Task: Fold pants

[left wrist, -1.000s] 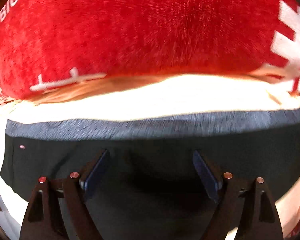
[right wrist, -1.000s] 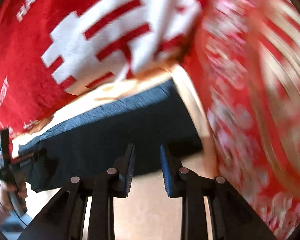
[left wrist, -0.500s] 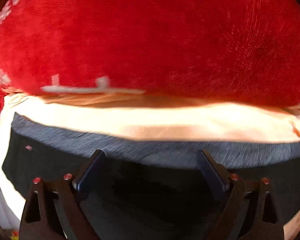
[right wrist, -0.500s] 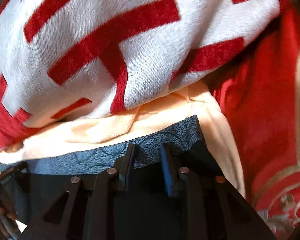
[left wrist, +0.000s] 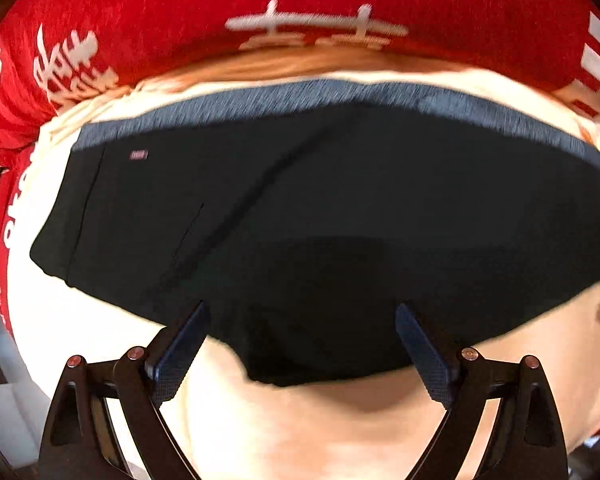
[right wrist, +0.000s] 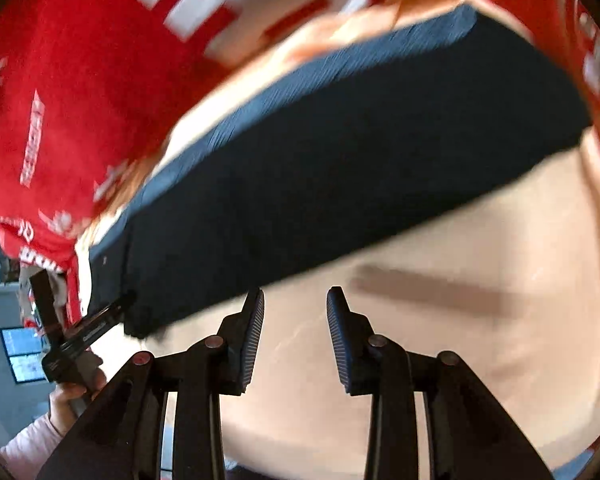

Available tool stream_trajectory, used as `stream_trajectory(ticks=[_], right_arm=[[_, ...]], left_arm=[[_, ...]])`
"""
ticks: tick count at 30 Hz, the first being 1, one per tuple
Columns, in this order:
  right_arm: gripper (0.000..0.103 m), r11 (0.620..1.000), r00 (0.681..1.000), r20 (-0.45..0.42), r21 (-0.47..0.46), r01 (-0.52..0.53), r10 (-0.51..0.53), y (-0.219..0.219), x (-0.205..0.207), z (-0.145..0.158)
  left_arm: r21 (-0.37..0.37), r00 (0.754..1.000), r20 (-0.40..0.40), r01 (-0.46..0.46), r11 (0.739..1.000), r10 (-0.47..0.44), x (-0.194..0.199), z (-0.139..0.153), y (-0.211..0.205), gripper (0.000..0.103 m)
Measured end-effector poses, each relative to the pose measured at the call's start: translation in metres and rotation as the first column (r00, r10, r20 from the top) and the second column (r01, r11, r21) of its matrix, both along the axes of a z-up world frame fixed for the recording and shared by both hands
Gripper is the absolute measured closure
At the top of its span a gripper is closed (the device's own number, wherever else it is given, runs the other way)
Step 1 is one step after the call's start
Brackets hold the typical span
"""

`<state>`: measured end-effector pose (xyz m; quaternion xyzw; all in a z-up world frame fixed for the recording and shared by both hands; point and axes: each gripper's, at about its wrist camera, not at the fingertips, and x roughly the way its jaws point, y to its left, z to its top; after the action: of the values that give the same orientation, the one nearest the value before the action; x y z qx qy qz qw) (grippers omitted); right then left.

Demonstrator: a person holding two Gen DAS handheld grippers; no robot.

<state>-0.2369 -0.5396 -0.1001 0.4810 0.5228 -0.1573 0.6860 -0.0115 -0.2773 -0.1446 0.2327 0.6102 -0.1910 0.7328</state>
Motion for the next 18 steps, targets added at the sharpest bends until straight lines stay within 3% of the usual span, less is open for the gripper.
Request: stream_trajectory(ticks=[4,8,11,15,18], right_arm=[[0.067,0.999,1.0,0.014,0.03,-0.021,0.021,0.05,0.036,0.003],[0.067,0.997,0.999,0.049,0.079,-0.027,0.023,0.095,0.07,0.003],[0.067,0.99,0.994,0.097,0.131,-0.057,0.044,0.135,0.116,-0.004],[0.067,0.973,0.989,0.136,0.211,-0.093,0.065,0.187,0.164,-0.021],[0.067,0.962,0.987,0.153,0.256,-0.096,0.058,0.209,0.186,-0.037]], left_arm=[[-0.023,1.0,-0.015,0.026,0.999,-0.026,0.011,0.006,0.021,0.009],[-0.041,0.995,0.072,0.066,0.997,-0.063,0.039,0.033,0.048,0.009],[-0.022,0.989,0.129,0.069,0.997,-0.065,0.076,0.035,0.074,0.009],[0.038,0.977,0.206,0.055,0.998,-0.062,0.132,0.013,0.109,0.009],[0.049,0.989,0.148,-0.02,0.999,0.013,0.16,-0.013,0.141,0.008]])
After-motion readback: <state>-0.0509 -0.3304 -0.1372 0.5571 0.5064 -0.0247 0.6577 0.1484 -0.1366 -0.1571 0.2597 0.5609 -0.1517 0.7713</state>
